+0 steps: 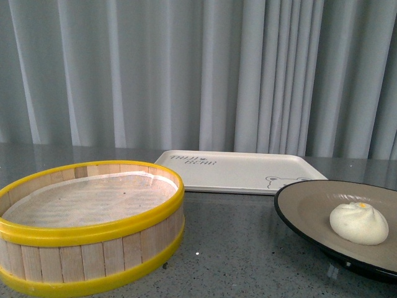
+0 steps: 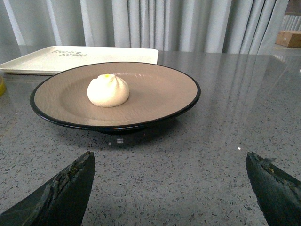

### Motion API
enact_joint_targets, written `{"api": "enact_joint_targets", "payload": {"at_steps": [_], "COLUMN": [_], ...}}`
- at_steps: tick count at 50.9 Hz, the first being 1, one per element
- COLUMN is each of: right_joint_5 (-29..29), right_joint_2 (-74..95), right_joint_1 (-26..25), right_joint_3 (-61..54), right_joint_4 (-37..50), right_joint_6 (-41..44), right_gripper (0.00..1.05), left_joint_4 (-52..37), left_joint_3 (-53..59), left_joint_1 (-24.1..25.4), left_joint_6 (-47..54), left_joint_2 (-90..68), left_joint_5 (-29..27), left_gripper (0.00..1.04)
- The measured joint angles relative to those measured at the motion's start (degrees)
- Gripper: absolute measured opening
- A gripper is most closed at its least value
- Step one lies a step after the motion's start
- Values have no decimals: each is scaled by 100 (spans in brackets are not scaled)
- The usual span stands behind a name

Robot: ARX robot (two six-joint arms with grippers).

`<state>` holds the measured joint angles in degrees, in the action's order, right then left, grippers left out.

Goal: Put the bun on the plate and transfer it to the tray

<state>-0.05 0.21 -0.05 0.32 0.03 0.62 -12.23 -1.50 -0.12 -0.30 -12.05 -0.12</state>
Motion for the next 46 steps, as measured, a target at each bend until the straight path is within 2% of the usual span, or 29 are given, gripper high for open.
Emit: {"api": "enact_joint_targets", "payload": {"at_steps": [9,13,22,24,37,46], "right_joint_5": [0,2,0,0,0,0], "right_joint_2": [0,0,0,0,0,0], "right_joint_1": [0,0,0,0,0,0], "right_joint_3": [0,0,0,0,0,0], "right_joint_4": [0,0,0,0,0,0], "right_joint_6": [-2,-2,-2,-2,-2,-2], "right_gripper": [96,96,96,96,96,96], "left_joint_4": [273,1158,1220,1220,1220,1220], "left_joint_3": [0,0,0,0,0,0], "left_joint_1": [0,0,0,0,0,0], "left_joint_6": [0,2,0,0,0,0], "left_joint_2": [275,979,1178,1182,1182,1182], "left_joint_5": [0,11,11,11,11,11], "left_gripper": [4,4,4,10,69,95]}}
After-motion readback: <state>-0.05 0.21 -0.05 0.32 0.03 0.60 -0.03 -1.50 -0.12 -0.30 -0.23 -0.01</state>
